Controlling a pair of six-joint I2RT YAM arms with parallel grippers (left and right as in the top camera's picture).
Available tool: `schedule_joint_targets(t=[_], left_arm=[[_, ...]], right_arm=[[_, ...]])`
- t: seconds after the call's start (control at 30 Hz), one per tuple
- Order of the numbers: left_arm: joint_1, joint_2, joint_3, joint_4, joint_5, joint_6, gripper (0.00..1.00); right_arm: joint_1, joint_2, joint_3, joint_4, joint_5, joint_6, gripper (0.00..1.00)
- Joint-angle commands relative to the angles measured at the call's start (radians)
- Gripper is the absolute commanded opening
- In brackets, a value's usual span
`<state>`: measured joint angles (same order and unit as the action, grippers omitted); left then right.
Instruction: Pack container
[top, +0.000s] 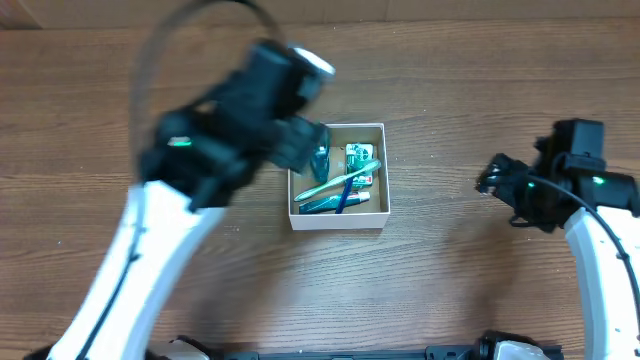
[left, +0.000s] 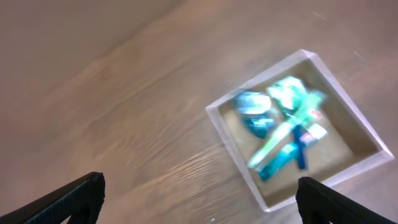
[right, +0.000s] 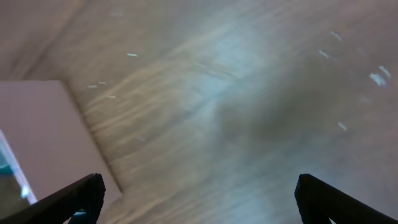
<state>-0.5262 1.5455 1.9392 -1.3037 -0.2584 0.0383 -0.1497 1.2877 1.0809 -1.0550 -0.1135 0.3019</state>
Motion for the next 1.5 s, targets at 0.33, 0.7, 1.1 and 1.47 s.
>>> schedule_joint_targets(t=[0.33, 0.7, 1.1, 1.47], left_arm=[[0.520, 0.043, -0.049, 0.009, 0.242, -0.273, 1.00], [0.565, 0.068, -0.053, 0.006, 0.237, -0.263, 1.00], [0.544, -0.141, -0.090, -0.048, 0.165, -0.250, 1.00], [0.532, -0.784, -0.761, 0.250, 0.149, -0.207, 1.00]], right_arm=[[0.253, 0.273, 0.337, 0.095, 0.158, -0.018, 1.00], [0.249, 0.270, 0.340, 0.212, 0.180, -0.022, 1.00], [0.270, 0.036, 0.328, 0.148, 0.181, -0.022, 1.00], [0.366, -0.393, -0.061, 0.277, 0.271, -0.011, 1.00]])
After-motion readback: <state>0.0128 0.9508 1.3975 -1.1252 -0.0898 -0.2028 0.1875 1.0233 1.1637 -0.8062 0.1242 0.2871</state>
